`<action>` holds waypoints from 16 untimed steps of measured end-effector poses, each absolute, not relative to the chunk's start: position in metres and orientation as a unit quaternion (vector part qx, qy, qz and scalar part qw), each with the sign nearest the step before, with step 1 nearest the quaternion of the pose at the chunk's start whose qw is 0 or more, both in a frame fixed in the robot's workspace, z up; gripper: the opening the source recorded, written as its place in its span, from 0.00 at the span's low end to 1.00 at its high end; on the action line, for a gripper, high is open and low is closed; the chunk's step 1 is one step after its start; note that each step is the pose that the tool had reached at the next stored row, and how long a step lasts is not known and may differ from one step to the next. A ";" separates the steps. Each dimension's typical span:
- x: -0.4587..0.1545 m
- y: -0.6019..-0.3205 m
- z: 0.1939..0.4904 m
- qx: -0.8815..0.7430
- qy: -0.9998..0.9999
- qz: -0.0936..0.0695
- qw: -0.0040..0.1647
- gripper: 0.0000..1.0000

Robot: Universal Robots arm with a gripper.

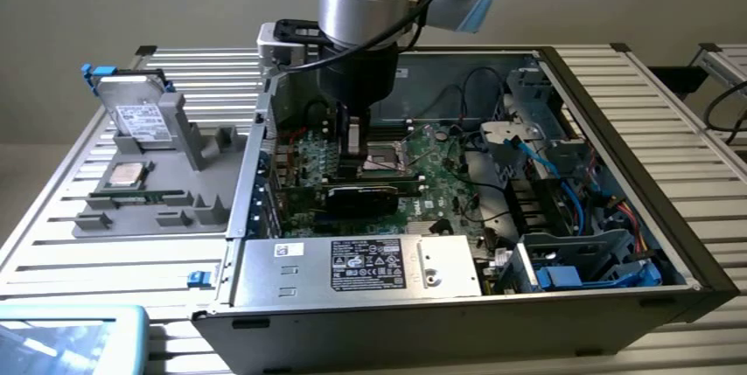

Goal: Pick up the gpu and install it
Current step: 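Press down on the gpu until it lock into place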

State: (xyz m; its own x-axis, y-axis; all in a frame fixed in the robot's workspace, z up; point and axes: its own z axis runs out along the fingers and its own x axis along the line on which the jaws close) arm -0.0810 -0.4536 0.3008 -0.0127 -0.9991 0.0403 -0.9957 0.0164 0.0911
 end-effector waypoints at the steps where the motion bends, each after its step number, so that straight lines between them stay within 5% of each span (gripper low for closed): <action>1: -0.083 -0.453 0.300 0.701 -0.712 -0.014 0.047 0.12; 16: -0.111 -0.441 0.287 0.700 -0.712 0.008 0.041 0.12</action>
